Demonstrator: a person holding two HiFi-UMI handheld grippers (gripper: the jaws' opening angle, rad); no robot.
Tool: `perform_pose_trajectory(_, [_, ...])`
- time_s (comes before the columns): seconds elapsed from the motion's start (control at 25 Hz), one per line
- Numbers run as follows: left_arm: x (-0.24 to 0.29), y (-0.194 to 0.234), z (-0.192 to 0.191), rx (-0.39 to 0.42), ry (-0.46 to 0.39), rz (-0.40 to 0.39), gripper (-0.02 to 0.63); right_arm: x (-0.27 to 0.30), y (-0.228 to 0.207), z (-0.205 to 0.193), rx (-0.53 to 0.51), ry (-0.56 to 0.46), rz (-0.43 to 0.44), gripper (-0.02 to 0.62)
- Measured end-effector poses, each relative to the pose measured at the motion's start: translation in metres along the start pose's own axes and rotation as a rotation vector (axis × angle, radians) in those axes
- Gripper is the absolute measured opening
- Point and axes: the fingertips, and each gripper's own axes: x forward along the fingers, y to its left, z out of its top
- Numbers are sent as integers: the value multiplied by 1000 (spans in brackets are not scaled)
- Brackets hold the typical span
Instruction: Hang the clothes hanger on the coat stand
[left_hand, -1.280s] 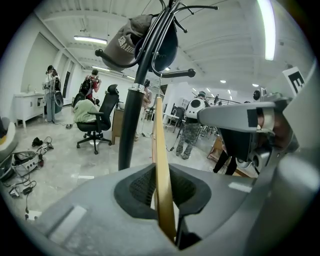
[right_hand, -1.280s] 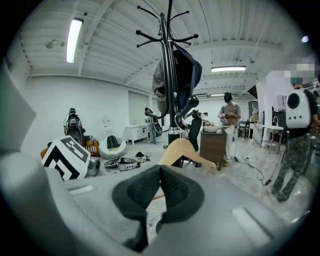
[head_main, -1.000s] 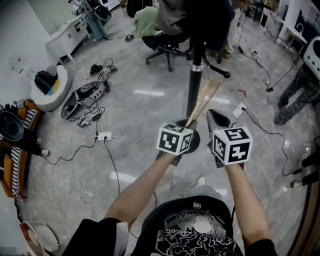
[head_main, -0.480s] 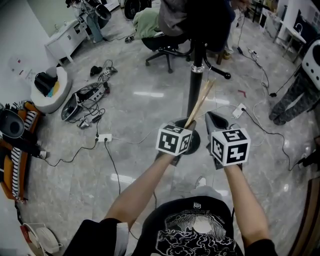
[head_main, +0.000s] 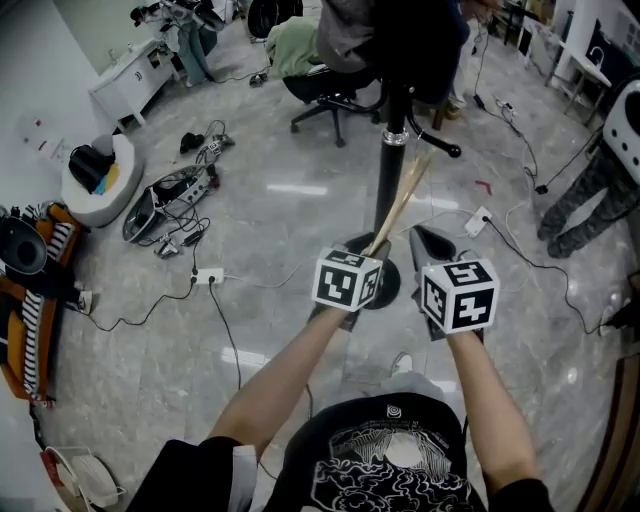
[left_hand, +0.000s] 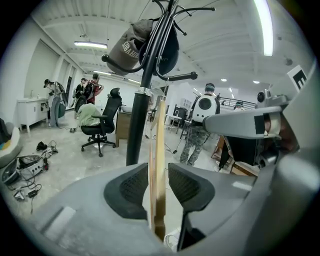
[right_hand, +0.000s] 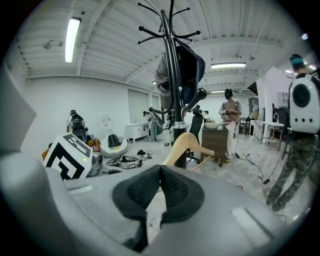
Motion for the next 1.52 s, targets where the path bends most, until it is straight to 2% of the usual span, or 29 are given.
perform_pose_trajectory(0.24, [-7, -2, 1, 9, -7, -2, 107, -3, 4, 0, 0, -5, -1, 0])
perform_pose_trajectory(0.96, [-50, -40, 39, 42, -104, 27, 104, -34, 12, -3, 19, -35, 3, 0])
perform_pose_trajectory(1.2, [-66, -63, 49, 51, -144, 8, 104, -53, 14, -5, 19, -52, -10, 0])
perform_pose_trajectory(1.52, [-76, -86, 52, 72, -152, -10, 98, -71, 18, 1, 17, -69, -27, 0])
